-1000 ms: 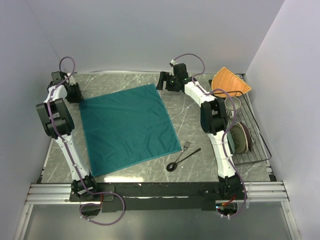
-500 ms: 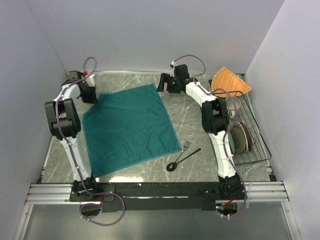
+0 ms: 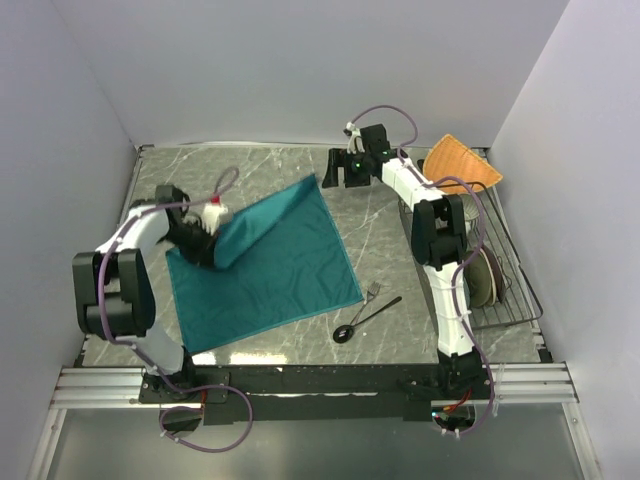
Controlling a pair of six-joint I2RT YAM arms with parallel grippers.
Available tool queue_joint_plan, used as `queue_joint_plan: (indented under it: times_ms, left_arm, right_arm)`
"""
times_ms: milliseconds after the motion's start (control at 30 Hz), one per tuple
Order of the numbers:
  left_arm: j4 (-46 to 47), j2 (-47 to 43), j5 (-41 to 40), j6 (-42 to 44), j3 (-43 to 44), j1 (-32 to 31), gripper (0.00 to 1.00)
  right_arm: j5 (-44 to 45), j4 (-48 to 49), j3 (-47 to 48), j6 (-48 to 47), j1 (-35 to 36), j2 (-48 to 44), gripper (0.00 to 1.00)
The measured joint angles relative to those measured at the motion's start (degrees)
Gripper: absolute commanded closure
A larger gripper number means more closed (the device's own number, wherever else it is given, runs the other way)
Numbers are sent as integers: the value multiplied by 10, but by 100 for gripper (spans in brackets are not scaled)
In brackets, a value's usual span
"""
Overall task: Fold the napkin into a case and place the utensils inside
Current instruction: Fold and flatten the napkin at the center of the board.
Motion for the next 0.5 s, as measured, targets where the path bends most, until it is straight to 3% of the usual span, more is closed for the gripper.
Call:
queue_joint_plan:
  times_ms: [233, 500]
  left_arm:
    - [-101, -51, -7, 129, -122, 9, 99]
    - [-127, -21, -6, 164, -81, 94, 99]
  right_arm:
    - [-7, -45, -7, -19, 0, -6, 16]
    - [5, -111, -56, -34, 0, -41, 29]
